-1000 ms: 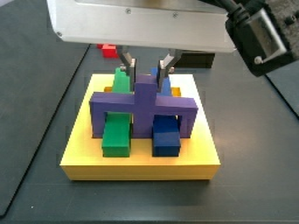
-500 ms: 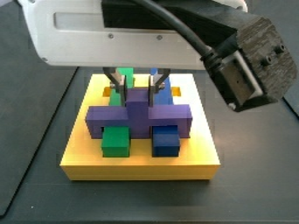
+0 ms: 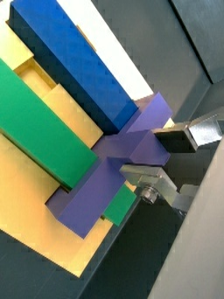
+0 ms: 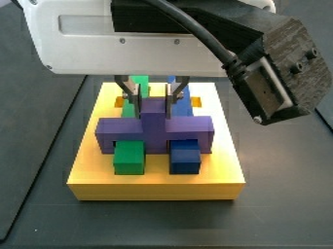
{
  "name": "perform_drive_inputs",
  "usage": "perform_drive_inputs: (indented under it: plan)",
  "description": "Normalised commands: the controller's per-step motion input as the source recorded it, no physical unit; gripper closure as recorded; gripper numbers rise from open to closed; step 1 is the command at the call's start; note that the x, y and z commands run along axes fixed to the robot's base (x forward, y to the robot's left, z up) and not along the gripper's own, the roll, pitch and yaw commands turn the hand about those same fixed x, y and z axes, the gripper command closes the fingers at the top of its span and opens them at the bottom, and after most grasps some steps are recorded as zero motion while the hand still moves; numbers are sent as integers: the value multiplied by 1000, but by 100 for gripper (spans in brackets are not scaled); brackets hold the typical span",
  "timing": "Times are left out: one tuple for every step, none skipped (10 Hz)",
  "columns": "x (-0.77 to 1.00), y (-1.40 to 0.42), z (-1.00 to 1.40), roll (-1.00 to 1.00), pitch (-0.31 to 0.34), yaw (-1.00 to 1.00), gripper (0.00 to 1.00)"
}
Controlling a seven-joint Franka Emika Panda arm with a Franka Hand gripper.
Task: Pick up the purple object. Move up. Move to above the board. Insert the purple object.
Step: Insert the purple object.
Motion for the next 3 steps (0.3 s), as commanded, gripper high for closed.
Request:
perform_drive_inputs:
  plan:
    - [-311,209,0,-107,-147,0,100]
    - [-166,0,0,0,-59,-49,100]
    - [0,0,0,0,0,0,100]
